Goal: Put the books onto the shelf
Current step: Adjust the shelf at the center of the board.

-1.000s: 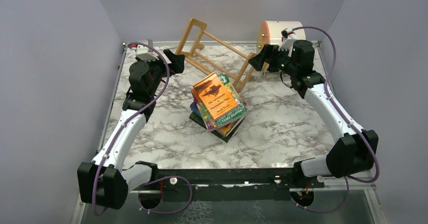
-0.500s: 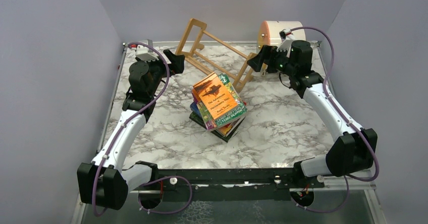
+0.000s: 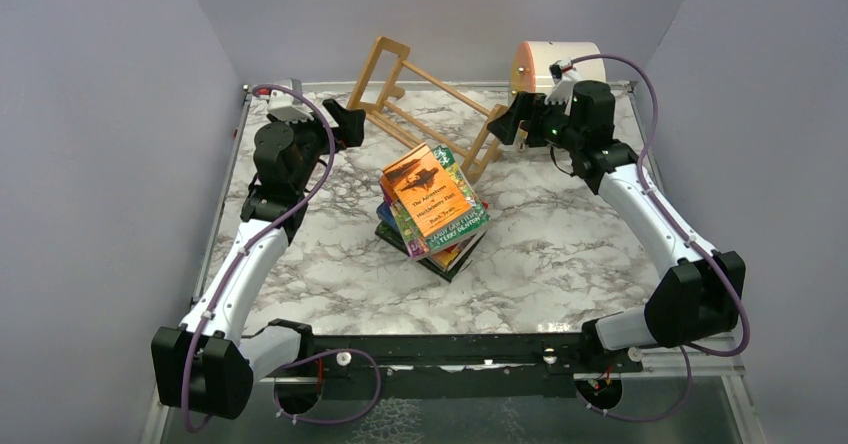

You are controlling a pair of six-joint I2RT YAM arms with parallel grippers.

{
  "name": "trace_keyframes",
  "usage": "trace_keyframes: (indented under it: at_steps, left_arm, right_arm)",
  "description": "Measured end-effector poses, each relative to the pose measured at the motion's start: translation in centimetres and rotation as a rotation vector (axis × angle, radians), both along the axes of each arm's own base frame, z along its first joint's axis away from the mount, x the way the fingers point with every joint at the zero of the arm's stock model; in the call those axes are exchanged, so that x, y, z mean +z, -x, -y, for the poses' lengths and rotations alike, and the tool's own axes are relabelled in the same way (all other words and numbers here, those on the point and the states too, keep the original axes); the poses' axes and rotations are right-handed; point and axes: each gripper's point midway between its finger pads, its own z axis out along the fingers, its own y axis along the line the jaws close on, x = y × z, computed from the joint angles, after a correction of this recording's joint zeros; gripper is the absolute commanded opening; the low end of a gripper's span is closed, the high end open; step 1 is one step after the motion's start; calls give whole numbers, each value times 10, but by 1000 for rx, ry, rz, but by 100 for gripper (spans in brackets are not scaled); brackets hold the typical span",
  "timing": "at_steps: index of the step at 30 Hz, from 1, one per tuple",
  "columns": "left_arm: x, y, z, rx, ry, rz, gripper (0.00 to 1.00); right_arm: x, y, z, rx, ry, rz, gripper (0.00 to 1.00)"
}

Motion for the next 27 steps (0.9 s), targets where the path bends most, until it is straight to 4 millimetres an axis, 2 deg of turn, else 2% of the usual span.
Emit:
trace_keyframes:
  at_steps: [8, 19, 27]
  left_arm:
    - [-4, 0, -4, 23, -5, -20, 99]
    - [-8, -2, -20, 113, -29, -78, 99]
    - [-12, -4, -20, 116, -32, -88, 99]
  right_arm:
    - [-6, 0, 4, -33, 22, -20, 100]
    - [-11, -10, 26, -174, 113, -15, 100]
    - [-6, -9, 21, -156, 105, -8, 99]
